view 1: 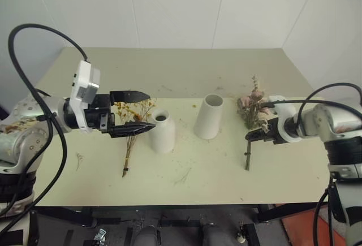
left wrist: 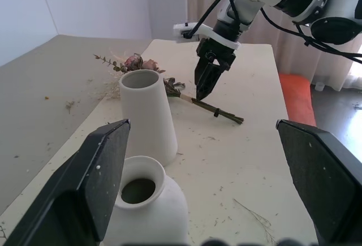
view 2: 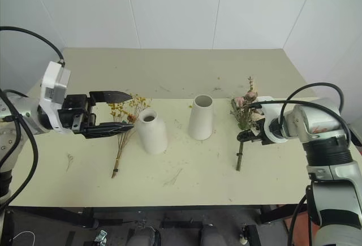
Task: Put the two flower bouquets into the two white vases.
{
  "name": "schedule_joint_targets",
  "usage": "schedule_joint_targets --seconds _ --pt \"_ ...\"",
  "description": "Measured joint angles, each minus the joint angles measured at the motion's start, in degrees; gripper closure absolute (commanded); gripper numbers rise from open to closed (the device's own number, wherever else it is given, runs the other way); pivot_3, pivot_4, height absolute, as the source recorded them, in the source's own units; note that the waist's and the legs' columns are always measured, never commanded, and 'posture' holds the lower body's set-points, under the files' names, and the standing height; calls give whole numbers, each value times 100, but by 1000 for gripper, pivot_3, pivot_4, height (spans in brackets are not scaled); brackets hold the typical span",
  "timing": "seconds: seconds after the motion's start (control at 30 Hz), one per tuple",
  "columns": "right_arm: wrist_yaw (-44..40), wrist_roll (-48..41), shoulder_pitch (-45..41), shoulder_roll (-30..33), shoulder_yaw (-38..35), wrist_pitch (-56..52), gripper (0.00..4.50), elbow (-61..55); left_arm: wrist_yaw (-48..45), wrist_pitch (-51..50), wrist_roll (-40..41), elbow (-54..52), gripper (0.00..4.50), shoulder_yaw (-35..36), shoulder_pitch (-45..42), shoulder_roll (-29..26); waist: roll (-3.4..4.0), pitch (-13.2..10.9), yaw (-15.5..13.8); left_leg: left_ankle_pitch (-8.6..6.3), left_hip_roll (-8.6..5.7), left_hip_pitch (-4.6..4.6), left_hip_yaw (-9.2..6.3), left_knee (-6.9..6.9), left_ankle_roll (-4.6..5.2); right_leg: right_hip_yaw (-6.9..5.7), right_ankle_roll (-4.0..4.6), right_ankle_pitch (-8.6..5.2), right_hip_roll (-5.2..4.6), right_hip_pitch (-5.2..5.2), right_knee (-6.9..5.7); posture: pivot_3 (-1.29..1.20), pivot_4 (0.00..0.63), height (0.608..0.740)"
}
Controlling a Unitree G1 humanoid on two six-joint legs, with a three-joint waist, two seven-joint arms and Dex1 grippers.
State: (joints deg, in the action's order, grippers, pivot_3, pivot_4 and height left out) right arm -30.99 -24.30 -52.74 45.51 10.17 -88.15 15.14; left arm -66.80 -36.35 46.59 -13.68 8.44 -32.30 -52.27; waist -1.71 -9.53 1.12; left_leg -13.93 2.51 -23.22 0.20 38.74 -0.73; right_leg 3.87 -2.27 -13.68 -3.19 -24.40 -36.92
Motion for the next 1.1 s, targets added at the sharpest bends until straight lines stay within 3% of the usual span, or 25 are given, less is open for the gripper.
schedule_joint_targets --seconds 0.2,0.23,0.33,0.63,0.67,0.9,1.03,1.1 --pt "80 497 -559 -536 354 433 16 1208 -94 28 -92 51 0 -25 -37 31 0 0 50 0 1 3 0 0 0 0 -1 1 1 0 -4 0 150 740" --pt "86 600 -626 -637 415 581 184 1406 -97 29 -129 53 0 -25 -36 32 0 0 67 0 1 2 0 0 0 0 -1 1 1 -1 -4 0 150 740" --pt "63 835 -854 -842 491 895 977 1848 -99 28 -148 46 0 -14 -20 32 0 0 114 0 0 2 -1 0 0 0 -3 2 0 1 -4 0 150 740" --pt "-91 1227 -988 -1019 473 1243 4122 2192 -51 20 -147 -126 0 172 166 28 1 0 157 0 2 5 -2 -1 0 -1 -3 2 1 0 -8 0 150 740" --pt "-107 1232 -988 -1020 463 1243 4279 2184 -41 20 -147 -136 0 175 166 26 1 0 157 0 2 5 -2 -1 0 -1 -3 2 1 0 -9 0 150 740" --pt "145 1239 -895 -902 -202 1154 4278 1566 -33 20 -151 -132 0 174 167 26 3 -2 133 0 1 -1 -3 -2 0 -2 -3 2 -1 -4 -8 0 150 740" --pt "510 1088 -353 -972 -1430 1824 4278 453 -66 19 -152 -113 0 175 166 25 3 -2 115 0 1 -3 -6 -3 0 -6 -5 3 -2 -2 -6 0 150 740" --pt "921 953 -31 -1458 -2241 2574 4278 -299 -75 13 -152 -91 0 175 166 22 3 -2 139 0 1 -2 -5 -4 0 -4 -6 3 -1 -5 -10 0 150 740"
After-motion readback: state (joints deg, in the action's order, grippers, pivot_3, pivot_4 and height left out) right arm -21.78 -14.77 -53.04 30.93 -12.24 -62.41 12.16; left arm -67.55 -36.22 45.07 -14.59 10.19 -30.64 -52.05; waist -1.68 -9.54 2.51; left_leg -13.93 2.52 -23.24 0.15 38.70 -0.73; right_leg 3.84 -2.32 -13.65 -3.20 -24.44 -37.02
